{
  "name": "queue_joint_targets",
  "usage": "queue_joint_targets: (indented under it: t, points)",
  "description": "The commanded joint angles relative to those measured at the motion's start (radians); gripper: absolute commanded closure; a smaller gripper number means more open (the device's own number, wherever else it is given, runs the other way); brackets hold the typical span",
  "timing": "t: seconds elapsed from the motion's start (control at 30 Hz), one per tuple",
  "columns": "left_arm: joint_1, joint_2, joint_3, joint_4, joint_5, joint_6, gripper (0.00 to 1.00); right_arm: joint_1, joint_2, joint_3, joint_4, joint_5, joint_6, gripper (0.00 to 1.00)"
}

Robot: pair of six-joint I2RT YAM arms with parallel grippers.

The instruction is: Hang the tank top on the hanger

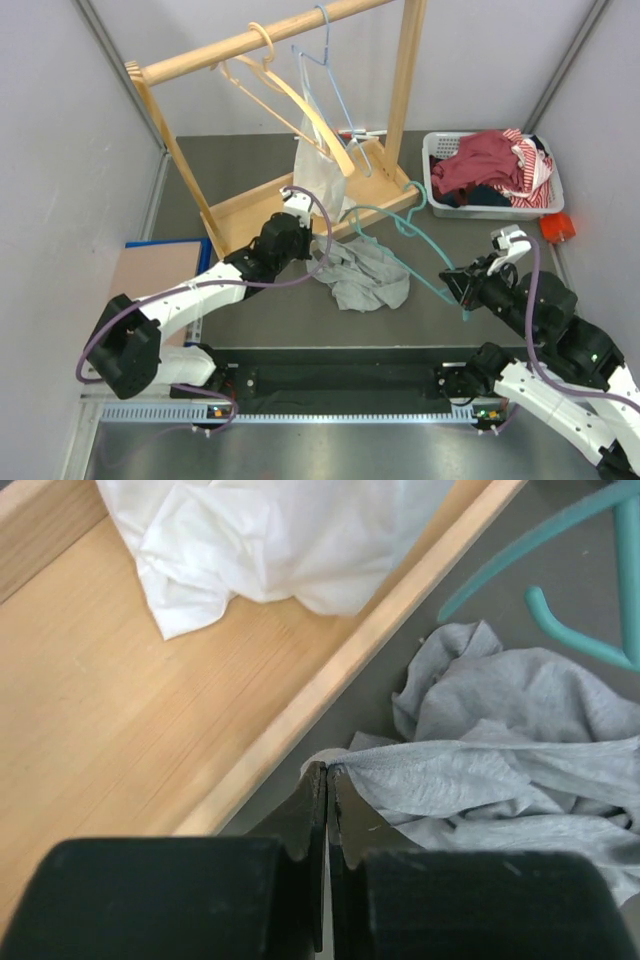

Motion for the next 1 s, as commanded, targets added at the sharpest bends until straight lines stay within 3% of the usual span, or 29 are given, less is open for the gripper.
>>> queue_joint_targets:
  t: [0.0,0.23,0.47,0.97]
  points:
    - [0.046,-0.018,0.012,-0.035,0.005,0.001,1.0,0.007,0.015,0.012,0.087,-0.088,-0.029,1.0]
    - [0.114,0.017,0.032,-0.041,0.031,-0.028,1.0,0.007,0.017,-0.014,0.12,-0.236,-0.044,1.0]
    - [0.131,0.002,0.035,-0.04,0.032,-0.036,1.0,0.007,0.057,-0.057,0.162,-0.286,-0.044,1.0]
    - [0.131,-0.111,0.057,-0.162,0.099,-0.072,1.0,0.008,0.156,-0.114,0.335,-0.23,-0.08,1.0]
